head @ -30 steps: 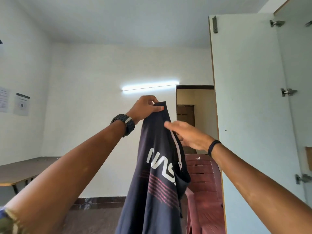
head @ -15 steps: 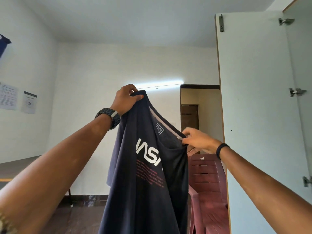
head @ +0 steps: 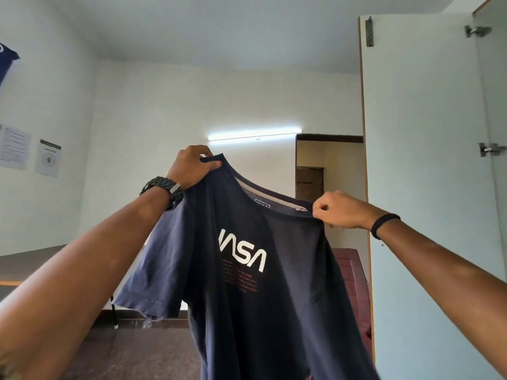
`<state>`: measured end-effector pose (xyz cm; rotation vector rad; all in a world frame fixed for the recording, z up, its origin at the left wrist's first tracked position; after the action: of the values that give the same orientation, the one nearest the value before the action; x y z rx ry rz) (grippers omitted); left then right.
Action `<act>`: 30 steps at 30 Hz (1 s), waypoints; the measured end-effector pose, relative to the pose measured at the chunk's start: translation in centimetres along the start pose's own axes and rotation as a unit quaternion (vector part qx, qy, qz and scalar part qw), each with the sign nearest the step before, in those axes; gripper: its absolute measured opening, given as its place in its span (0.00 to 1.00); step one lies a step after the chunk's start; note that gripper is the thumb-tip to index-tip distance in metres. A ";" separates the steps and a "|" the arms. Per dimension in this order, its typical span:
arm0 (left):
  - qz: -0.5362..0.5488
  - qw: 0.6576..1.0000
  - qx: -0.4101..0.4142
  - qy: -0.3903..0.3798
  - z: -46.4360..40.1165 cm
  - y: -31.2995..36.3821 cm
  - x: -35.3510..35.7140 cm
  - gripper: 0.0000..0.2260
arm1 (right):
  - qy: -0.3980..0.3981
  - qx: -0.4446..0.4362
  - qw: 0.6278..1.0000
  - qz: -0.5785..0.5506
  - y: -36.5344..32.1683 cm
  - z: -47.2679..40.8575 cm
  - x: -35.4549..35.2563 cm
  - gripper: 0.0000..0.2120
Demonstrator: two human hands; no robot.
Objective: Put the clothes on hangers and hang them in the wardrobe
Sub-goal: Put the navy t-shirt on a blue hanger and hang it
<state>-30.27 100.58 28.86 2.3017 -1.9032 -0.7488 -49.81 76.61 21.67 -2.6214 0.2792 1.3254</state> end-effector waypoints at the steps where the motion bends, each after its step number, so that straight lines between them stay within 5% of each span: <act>1: -0.002 1.000 -0.004 0.001 0.0 -0.4 -0.1 0.09 | -0.014 0.011 1.000 0.003 0.4 0.0 0.1 0.15; 5: -0.004 1.000 -0.020 -0.008 -0.2 -1.4 -0.1 0.10 | -0.040 0.039 0.997 -0.059 0.6 -0.1 0.1 0.21; 10: 0.019 0.998 -0.062 -0.018 -0.8 -2.3 -0.3 0.08 | 0.113 0.035 0.983 -0.143 -0.6 -0.7 -1.7 0.07; 13: 0.100 0.990 -0.095 -0.022 -0.9 -2.9 -0.8 0.05 | 0.155 0.064 0.951 -0.261 -0.6 -1.0 -2.5 0.09; 16: 0.095 0.992 -0.079 -0.037 -0.8 -2.3 -1.7 0.04 | 0.124 0.094 0.906 -0.395 -1.1 -1.3 -2.9 0.12; 19: 0.080 0.994 -0.063 -0.050 -0.6 -1.4 -3.5 0.05 | 0.011 0.111 0.872 -0.476 -1.8 -1.5 -3.4 0.18; 23: 0.048 0.987 -0.042 -0.147 0.8 0.5 -6.1 0.07 | -0.121 0.075 0.881 -0.452 -2.7 -0.4 -5.9 0.24; 30: 0.192 0.961 -0.020 -0.195 0.3 6.1 -12.8 0.17 | -0.047 -0.030 0.862 -0.505 -6.1 1.8 -14.8 0.20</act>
<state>-37.42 111.19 34.88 1.7656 -2.3661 -1.2352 -58.24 84.16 33.08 -2.1163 -1.0241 1.0194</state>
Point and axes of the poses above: each hand's wrist, its own z-axis away from the middle knuckle, its own x-axis out of the palm, y = z × x, the point moved 6 cm from there along -z, towards the middle knuckle, and after that the axes turned 2 degrees about y, right-handed, at the moved point
